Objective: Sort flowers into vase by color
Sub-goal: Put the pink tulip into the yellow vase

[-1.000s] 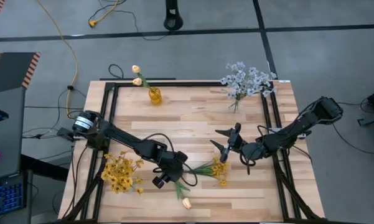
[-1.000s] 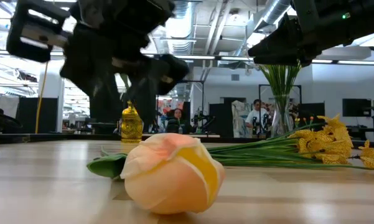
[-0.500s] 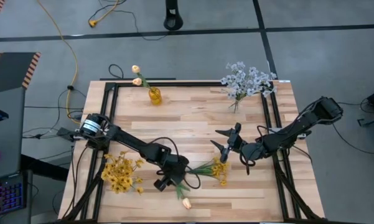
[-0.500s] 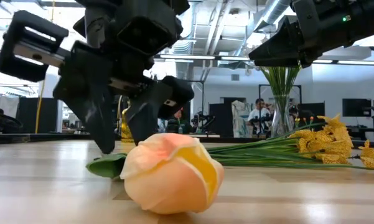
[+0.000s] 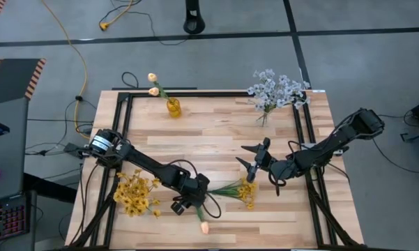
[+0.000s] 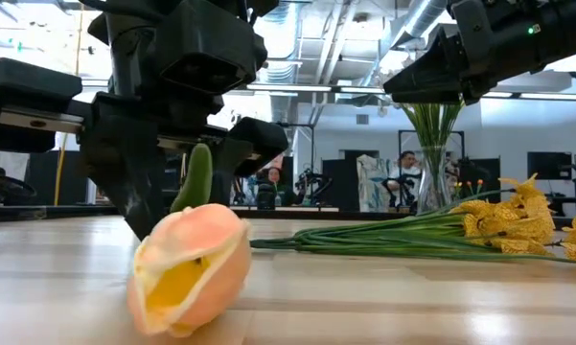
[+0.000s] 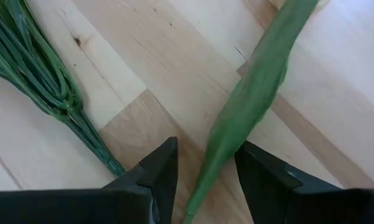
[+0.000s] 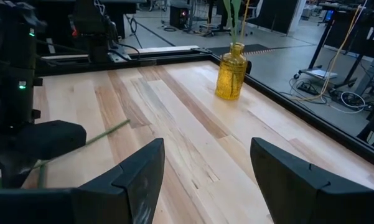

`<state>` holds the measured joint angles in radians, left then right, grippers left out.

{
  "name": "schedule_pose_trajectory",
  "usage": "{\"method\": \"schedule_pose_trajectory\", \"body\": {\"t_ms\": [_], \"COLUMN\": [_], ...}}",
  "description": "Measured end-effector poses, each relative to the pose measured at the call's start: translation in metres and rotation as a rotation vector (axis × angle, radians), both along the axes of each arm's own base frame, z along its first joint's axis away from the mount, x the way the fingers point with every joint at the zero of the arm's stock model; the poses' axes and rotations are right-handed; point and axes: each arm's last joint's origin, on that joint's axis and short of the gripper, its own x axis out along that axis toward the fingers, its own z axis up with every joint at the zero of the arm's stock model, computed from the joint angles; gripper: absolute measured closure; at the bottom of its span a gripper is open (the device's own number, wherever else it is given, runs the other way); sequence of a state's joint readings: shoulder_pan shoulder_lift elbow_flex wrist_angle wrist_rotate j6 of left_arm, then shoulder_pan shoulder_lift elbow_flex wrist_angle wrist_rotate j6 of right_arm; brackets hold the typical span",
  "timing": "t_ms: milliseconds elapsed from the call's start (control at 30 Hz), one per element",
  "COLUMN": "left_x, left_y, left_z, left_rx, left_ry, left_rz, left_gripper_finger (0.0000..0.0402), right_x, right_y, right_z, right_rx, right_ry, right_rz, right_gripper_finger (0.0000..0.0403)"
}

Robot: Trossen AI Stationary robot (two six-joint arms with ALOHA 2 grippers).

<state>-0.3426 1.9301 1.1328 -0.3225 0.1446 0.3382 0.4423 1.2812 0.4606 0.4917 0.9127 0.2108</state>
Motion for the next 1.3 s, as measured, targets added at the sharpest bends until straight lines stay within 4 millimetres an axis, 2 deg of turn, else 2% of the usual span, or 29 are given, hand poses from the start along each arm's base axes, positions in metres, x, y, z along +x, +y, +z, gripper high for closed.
{"method": "schedule_pose_trajectory", "body": {"t_ms": [367, 533, 1000, 1133, 1300], "left_x": [-0.001, 0.004, 0.031, 0.034, 0.022], "left_y": [0.0, -0.002, 0.003, 0.015, 0.04], "left_z": [0.002, 0.011, 0.067, 0.092, 0.135], "left_rx": [-0.014, -0.022, -0.11, -0.137, -0.147], "left_ry": [0.006, 0.014, -0.029, -0.082, -0.192], "left_rz": [0.018, 0.04, 0.074, 0.093, 0.146], "left_gripper_finger": [0.0366, 0.0396, 0.0399, 0.04, 0.0401], "right_x": [0.0, 0.0, 0.0, 0.0, -0.001], "right_y": [0.0, 0.0, 0.0, 0.0, 0.0], "right_z": [0.0, 0.0, -0.001, -0.001, -0.001], "right_rx": [-0.001, -0.002, -0.003, -0.004, -0.007], "right_ry": [0.002, 0.005, 0.006, 0.009, 0.016], "right_rz": [0.0, 0.0, 0.0, 0.0, 0.0], "right_gripper_finger": [0.0137, 0.0137, 0.0137, 0.0137, 0.0137]}}
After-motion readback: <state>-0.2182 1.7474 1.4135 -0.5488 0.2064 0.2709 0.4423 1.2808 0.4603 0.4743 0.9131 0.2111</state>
